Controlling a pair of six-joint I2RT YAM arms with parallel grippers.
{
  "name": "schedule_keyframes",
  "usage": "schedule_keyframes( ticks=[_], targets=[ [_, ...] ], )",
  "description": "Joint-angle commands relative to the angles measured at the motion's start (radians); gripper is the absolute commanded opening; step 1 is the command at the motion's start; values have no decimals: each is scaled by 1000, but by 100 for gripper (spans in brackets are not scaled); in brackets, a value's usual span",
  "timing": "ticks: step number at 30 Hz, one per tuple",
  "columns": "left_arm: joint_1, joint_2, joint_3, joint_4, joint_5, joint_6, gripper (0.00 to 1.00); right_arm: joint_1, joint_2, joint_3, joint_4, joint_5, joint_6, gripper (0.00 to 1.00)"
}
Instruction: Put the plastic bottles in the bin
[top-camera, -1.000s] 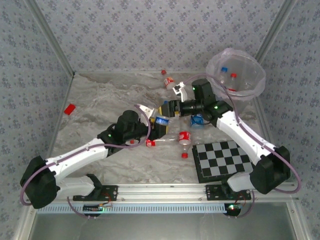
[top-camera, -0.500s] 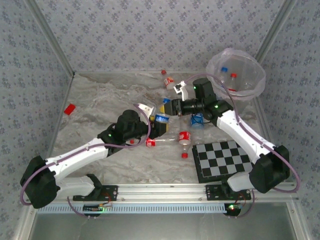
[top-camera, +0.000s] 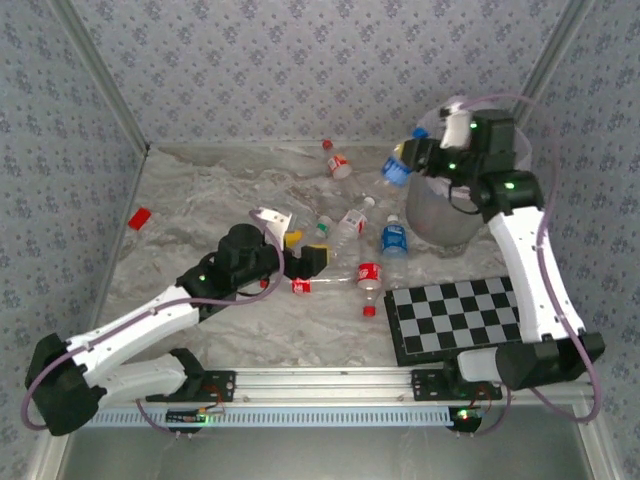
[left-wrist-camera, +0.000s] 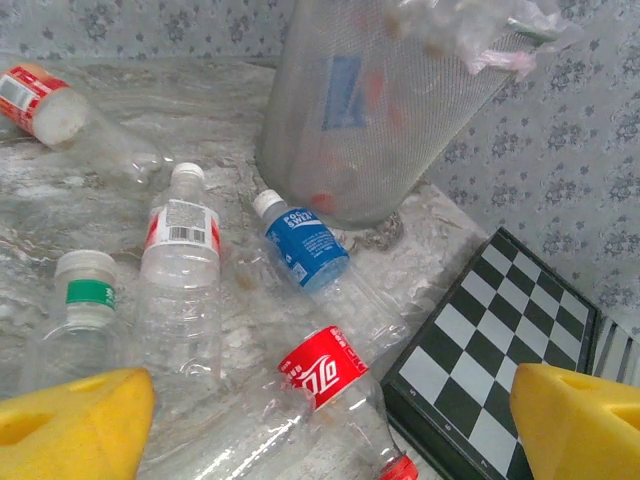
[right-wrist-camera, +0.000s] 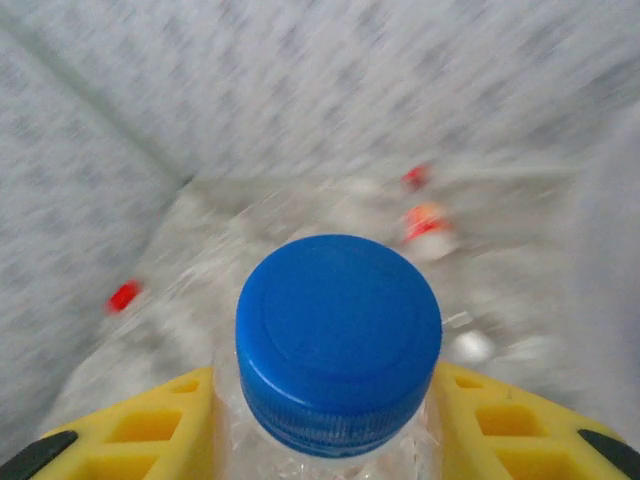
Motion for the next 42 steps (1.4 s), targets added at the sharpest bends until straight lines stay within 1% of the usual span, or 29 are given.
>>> schedule_keyframes(
  ticks=[1,3,6,9,11,14,19,23,26,36,38,40,42],
  targets=[
    [-2,-33,-24,-51,-48,-7,92,-50,-31,93,-99,333,-117,20],
    [-3,-50,-22,-76,-50,-19,91,-77,-13,133,-97,459,-173,19],
    [-2,-79,-34,-106,-88,-32,91,-116,57,205,-106,558,-230,18],
    [-2,-94,-49,-123,-114,-42,91,-137,179,314,-181,623,-267,17],
    [-3,-94,-48,-138,-115,-43,91,-139,241,355,-208,639,-282,17],
    [-2,-90,-34,-177,-116,-55,90,-141,304,344,-182,619,-295,17],
    [-4,-131,-38,-220,-128,-72,89,-151,424,361,-255,582,-253,17],
    [-4,-178,-71,-219,-147,-85,89,-172,537,414,-371,482,-234,17],
    [-4,-191,-80,-220,-156,-89,89,-188,605,417,-408,422,-224,17],
    [-4,-132,-48,-221,-150,-82,89,-239,677,287,-306,335,-157,19],
    [-4,-112,-41,-219,-141,-86,89,-249,684,263,-280,315,-149,22],
    [-3,-94,-34,-218,-129,-92,89,-259,692,241,-248,311,-139,31],
    [-5,-86,-36,-206,-122,-100,89,-266,698,226,-225,309,-130,36]
  ],
)
